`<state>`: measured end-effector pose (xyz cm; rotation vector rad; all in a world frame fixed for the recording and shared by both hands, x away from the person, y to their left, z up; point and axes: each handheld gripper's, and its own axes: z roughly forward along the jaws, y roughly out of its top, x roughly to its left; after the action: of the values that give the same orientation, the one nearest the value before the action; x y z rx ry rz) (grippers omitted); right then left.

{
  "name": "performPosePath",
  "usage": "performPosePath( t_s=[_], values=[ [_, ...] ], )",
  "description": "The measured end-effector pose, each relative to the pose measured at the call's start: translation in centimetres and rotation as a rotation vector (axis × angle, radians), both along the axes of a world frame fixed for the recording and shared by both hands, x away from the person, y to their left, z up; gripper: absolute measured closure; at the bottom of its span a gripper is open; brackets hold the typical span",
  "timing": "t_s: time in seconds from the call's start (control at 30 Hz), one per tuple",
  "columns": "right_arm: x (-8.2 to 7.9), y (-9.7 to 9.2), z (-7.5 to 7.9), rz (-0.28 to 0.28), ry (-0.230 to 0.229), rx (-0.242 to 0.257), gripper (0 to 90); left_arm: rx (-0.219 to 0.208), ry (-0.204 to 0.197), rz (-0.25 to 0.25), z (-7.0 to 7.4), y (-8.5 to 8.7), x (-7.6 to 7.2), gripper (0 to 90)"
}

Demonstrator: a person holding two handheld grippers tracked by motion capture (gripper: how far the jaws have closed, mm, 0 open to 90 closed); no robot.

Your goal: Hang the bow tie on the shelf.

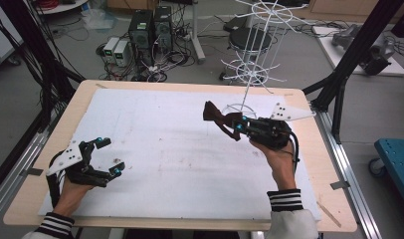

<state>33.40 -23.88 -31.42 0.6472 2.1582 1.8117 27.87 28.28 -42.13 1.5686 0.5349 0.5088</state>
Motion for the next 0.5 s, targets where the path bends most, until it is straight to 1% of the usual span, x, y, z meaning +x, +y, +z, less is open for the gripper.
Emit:
performPosePath(
  t_s=[0.17, 0.2, 0.3, 0.33, 0.37, 0.4, 0.43, 0.5],
  values=[
    [0.6, -0.6, 0.7, -0.027, 0.007, -0.013, 84.9, -0.029, -0.005, 0.008, -0.8, 0.3, -0.4, 1.7],
    [0.8, -0.8, 0.8, -0.027, 0.005, -0.013, 84.9, -0.029, -0.006, 0.009, -0.9, 0.3, -0.5, 1.7],
    [1.1, -1.0, 1.2, -0.04, 0.01, -0.008, 84.9, -0.035, -0.02, 0.009, -1.3, 0.4, -0.6, 1.7],
    [1.2, -1.1, 1.3, -0.044, 0.008, -0.008, 84.9, -0.043, -0.027, 0.011, -1.3, 0.4, -0.7, 1.7],
    [1.3, -1.1, 1.4, -0.048, 0.009, -0.008, 84.9, -0.045, -0.035, 0.015, -1.4, 0.4, -0.7, 1.7],
    [1.5, -1.2, 1.6, -0.049, 0.006, -0.008, 84.9, -0.046, -0.034, 0.011, -1.4, 0.4, -0.7, 1.7],
    [1.5, -1.3, 1.7, -0.052, 0.014, -0.007, 84.9, -0.05, -0.032, 0.01, -1.5, 0.5, -0.8, 1.7],
    [1.8, -1.4, 2.0, -0.059, 0.017, -0.014, 84.9, -0.04, -0.038, 0.011, -1.5, 0.4, -0.7, 1.7]
  ],
)
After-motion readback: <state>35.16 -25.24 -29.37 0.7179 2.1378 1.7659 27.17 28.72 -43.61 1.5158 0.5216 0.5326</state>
